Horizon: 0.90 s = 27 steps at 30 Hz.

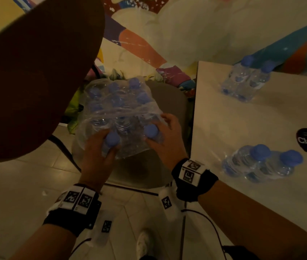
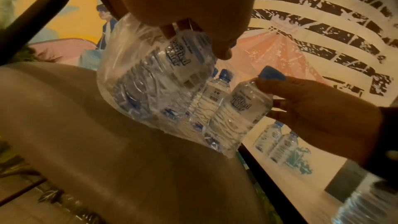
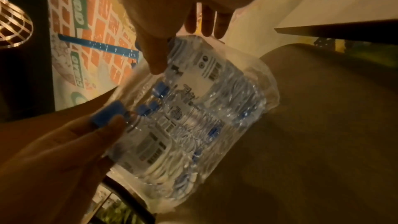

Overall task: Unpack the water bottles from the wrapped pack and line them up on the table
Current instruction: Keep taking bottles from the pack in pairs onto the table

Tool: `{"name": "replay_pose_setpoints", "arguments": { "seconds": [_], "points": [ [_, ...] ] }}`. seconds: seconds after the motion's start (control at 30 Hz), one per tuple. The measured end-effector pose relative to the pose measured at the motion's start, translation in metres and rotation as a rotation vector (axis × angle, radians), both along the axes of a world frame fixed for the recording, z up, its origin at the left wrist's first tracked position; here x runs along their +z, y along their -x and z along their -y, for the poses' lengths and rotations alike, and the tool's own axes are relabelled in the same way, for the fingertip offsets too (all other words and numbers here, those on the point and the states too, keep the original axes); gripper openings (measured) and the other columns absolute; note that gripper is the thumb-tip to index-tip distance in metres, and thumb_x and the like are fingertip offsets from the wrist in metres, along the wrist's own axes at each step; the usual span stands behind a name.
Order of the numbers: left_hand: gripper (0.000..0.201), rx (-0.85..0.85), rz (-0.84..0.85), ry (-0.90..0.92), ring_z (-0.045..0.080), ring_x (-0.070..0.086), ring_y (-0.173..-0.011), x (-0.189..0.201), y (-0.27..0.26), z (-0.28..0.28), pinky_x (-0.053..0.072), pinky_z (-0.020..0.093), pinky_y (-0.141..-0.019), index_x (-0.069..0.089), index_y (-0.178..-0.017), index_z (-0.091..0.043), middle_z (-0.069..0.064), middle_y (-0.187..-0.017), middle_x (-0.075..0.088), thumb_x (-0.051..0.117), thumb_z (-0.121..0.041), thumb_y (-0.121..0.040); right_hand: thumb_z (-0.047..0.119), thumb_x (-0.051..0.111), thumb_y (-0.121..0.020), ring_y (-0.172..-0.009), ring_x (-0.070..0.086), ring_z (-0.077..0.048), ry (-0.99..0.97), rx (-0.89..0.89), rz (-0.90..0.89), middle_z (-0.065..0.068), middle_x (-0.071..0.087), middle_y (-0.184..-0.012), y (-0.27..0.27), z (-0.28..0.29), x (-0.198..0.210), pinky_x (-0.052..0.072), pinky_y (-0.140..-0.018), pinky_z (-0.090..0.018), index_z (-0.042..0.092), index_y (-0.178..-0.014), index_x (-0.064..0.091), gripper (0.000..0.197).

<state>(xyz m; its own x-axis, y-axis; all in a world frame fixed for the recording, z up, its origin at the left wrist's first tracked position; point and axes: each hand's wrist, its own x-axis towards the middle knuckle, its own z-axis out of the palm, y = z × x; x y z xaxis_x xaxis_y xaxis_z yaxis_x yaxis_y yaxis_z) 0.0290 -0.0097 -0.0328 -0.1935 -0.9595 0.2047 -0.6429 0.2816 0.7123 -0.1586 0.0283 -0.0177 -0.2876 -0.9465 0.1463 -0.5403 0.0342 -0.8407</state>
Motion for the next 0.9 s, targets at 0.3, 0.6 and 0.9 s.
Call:
{"name": "replay_pose_setpoints", "arguments": {
  "seconds": [0.3, 0.6, 0.9],
  "points": [
    [0.033, -0.386, -0.126, -0.057, -0.011, 0.052, -0.092, 0.032, 0.05, -0.079, 0.036, -0.001, -0.081, 0.051, -0.109, -0.036, -0.022, -0.1, 0.057, 0.055, -0.052, -0.08, 0.024, 0.074, -0.073, -0.093, 0.056, 0.011, -0.144, 0.092, 0.255, 0.02, 0.058, -0.103, 0.062, -0.124, 0.026, 0.043, -0.084, -0.002, 0.038, -0.106, 0.051, 0.042],
    [0.04, -0.839, -0.076, -0.246, -0.018, 0.047, -0.112, 0.038, 0.191, -0.173, 0.034, -0.001, -0.092, 0.043, -0.113, -0.049, -0.039, -0.115, 0.052, 0.054, -0.047, -0.074, 0.02, 0.077, -0.069, -0.09, 0.058, 0.018, -0.176, -0.135, 0.141, 0.025, 0.061, -0.098, 0.191, -0.278, 0.037, 0.044, -0.077, 0.001, 0.043, -0.095, 0.055, 0.041],
    [0.04, -0.897, -0.047, -0.061, 0.022, 0.052, -0.118, 0.059, 0.337, -0.211, 0.04, 0.03, -0.103, 0.05, -0.124, -0.01, 0.01, -0.127, 0.058, 0.058, -0.004, -0.085, 0.015, 0.069, -0.079, -0.09, 0.054, -0.01, -0.122, -0.378, -0.018, 0.005, 0.058, -0.099, 0.291, -0.31, 0.035, 0.036, -0.068, 0.009, 0.018, -0.107, 0.057, 0.03]
  ]
}}
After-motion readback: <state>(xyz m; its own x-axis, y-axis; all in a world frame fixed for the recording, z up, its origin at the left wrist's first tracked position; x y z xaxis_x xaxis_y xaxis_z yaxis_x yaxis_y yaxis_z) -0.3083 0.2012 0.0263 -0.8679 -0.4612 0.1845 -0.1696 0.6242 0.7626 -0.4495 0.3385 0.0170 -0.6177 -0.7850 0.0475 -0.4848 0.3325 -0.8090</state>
